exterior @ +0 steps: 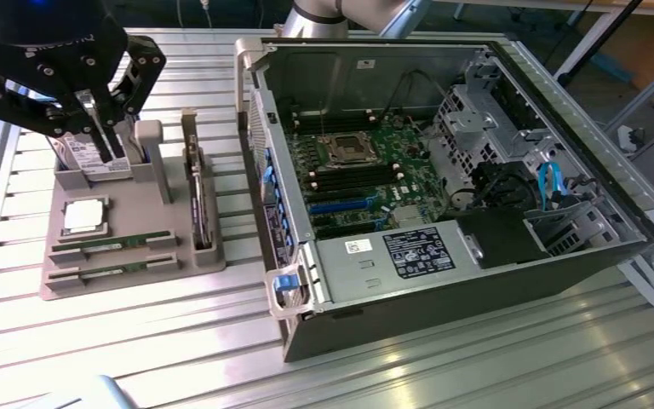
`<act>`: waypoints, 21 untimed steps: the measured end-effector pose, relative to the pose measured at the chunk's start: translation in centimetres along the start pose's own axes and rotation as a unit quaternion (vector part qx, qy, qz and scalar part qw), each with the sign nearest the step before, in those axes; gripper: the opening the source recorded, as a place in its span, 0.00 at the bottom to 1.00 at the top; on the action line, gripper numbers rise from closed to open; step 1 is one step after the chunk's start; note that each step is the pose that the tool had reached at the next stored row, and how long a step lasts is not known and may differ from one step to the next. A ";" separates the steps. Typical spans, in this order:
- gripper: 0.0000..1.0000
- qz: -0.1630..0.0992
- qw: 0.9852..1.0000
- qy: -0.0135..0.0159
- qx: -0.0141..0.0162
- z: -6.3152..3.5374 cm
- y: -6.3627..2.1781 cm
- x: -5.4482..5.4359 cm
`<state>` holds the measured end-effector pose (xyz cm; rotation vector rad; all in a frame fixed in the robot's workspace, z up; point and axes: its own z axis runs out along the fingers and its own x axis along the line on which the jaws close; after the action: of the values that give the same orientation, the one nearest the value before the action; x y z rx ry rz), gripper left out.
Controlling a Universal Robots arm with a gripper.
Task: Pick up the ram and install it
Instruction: 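Pick up the ram and move it above insertion slot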
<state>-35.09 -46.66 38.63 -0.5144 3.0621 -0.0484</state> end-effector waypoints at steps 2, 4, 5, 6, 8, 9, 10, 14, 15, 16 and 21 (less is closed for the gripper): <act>0.16 -0.028 1.000 -0.001 -0.001 0.03 0.00 0.0; 0.16 -0.049 0.999 -0.002 -0.001 0.04 0.00 0.0; 0.16 -0.058 0.998 -0.002 -0.002 0.06 0.00 0.0; 0.16 -0.066 0.998 -0.002 -0.002 0.06 0.00 0.0; 0.16 -0.098 0.995 -0.004 -0.003 0.10 0.00 0.0; 0.16 -0.107 0.994 -0.004 -0.003 0.12 0.00 0.0; 0.16 -0.116 0.993 -0.004 -0.004 0.13 0.00 0.0; 0.16 -0.163 0.987 -0.006 -0.005 0.19 0.01 0.0; 0.16 -0.174 0.985 -0.006 -0.005 0.21 0.01 0.0; 0.16 -0.186 0.983 -0.007 -0.006 0.23 0.01 0.0; 0.16 -0.235 0.972 -0.009 -0.007 0.32 0.01 0.0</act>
<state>-35.09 -46.66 38.32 -1.2175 2.8496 -0.0337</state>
